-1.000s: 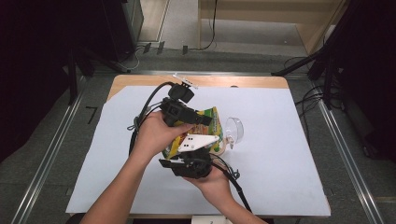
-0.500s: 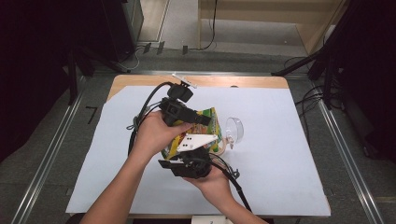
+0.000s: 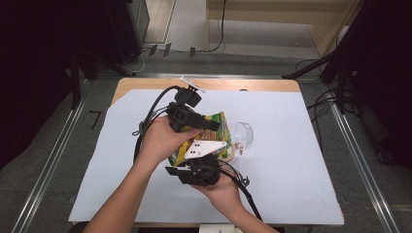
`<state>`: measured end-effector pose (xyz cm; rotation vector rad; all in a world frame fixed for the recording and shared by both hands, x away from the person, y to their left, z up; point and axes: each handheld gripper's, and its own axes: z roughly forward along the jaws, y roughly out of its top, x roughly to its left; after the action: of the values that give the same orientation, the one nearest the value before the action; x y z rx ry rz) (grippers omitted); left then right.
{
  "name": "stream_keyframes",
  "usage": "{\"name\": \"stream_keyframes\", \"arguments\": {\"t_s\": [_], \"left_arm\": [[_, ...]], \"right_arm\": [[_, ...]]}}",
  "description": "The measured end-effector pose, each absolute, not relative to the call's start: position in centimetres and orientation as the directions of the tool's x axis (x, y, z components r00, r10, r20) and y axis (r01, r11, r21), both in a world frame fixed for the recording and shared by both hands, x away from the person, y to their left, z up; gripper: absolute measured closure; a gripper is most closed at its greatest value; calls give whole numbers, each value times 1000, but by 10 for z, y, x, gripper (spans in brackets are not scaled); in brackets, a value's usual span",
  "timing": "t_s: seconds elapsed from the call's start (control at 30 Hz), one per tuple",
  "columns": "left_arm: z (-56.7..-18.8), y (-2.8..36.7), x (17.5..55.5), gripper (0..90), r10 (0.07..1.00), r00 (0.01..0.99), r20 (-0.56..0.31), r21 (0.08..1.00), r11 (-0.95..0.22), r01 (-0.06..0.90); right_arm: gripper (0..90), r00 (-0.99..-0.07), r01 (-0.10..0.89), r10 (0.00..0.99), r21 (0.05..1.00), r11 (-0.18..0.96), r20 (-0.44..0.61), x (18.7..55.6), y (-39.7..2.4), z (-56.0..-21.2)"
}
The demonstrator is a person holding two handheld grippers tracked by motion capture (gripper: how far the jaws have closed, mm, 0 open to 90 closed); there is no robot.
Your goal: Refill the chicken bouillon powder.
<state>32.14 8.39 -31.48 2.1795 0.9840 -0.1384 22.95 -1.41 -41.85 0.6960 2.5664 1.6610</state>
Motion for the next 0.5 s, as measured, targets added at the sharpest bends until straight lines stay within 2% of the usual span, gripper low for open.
{"name": "stream_keyframes", "arguments": {"t_s": [0.5], "left_arm": [[-314,81,318,674,611,709,-352,578,-454,678]], "right_arm": [[715,-899,367,368,870,329,239,228,-14,-420]]}}
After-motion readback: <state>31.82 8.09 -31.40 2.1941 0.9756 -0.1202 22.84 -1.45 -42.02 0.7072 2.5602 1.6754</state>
